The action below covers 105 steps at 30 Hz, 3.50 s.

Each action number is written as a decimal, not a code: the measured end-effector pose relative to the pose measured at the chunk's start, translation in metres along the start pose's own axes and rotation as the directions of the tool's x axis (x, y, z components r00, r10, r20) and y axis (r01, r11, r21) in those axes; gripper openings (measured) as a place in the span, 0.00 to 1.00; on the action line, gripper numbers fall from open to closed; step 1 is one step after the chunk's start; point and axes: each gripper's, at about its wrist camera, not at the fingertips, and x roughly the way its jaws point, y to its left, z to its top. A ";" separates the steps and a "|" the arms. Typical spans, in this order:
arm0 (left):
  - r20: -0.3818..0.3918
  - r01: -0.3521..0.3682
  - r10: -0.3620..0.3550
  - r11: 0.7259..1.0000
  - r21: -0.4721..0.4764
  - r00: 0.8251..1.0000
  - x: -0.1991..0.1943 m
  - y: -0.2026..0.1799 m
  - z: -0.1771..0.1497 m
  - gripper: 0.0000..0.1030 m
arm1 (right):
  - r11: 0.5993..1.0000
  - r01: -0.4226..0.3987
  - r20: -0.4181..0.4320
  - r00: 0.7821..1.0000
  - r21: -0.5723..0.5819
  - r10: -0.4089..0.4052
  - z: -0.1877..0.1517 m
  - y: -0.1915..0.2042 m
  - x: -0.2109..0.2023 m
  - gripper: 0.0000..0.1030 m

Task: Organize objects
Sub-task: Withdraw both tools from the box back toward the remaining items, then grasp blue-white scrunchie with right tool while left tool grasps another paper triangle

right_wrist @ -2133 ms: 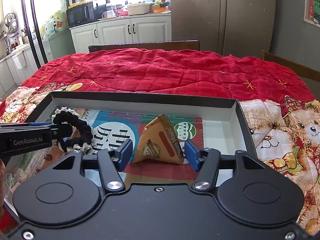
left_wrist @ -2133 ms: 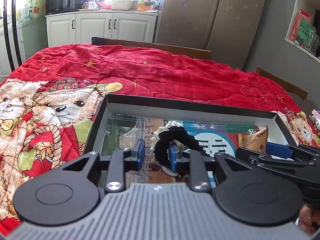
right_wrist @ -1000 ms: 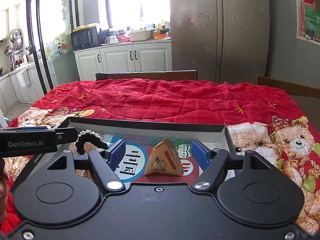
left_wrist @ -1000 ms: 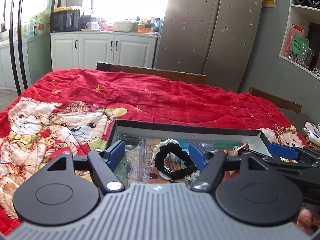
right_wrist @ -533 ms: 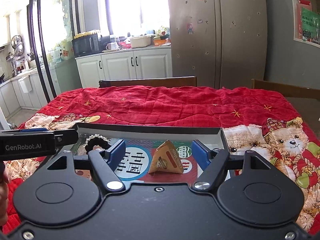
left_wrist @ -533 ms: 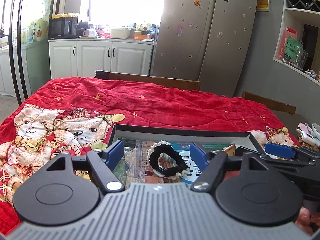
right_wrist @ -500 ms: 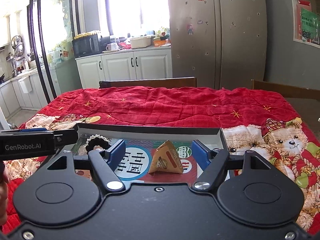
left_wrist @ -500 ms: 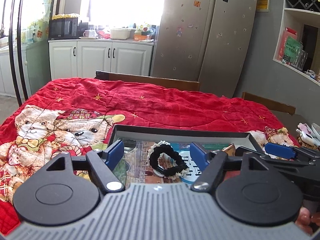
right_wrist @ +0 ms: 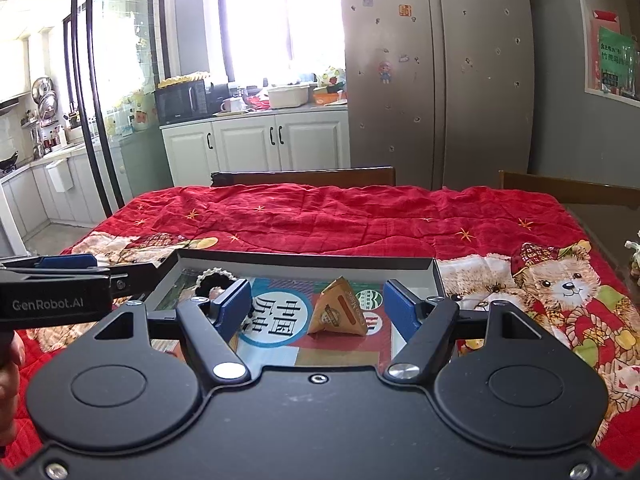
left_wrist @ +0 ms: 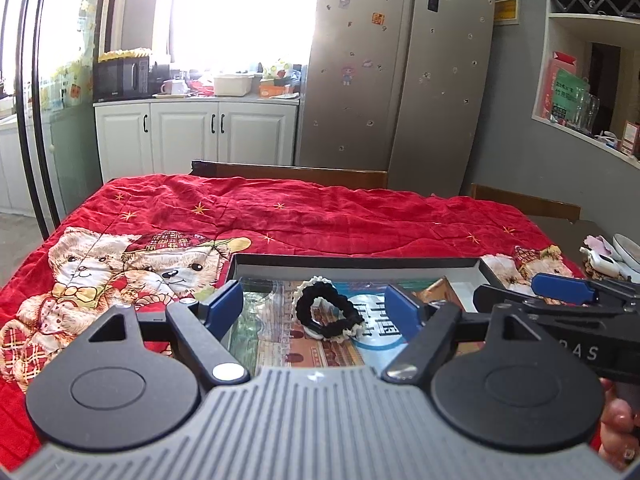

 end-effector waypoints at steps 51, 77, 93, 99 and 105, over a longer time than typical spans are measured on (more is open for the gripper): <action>-0.101 0.091 -0.073 0.980 0.179 0.992 -0.068 0.017 -0.103 0.86 | 0.991 -0.072 -0.104 0.993 -0.113 0.060 -0.111 0.037 -0.101 0.58; -0.163 0.149 -0.130 0.982 0.112 0.978 -0.043 0.029 -0.128 0.73 | 0.986 -0.155 -0.223 0.965 -0.059 0.138 -0.143 0.052 -0.088 0.33; -0.177 0.177 -0.157 0.979 0.106 0.972 -0.043 0.029 -0.129 0.48 | 0.982 -0.175 -0.228 0.961 -0.074 0.154 -0.147 0.056 -0.085 0.16; -0.179 0.182 -0.162 0.978 0.105 0.971 -0.044 0.028 -0.129 0.41 | 0.981 -0.176 -0.227 0.961 -0.077 0.155 -0.147 0.057 -0.085 0.13; -0.178 0.181 -0.161 0.978 0.104 0.971 -0.046 0.029 -0.129 0.37 | 0.979 -0.187 -0.217 0.962 -0.087 0.164 -0.147 0.056 -0.087 0.10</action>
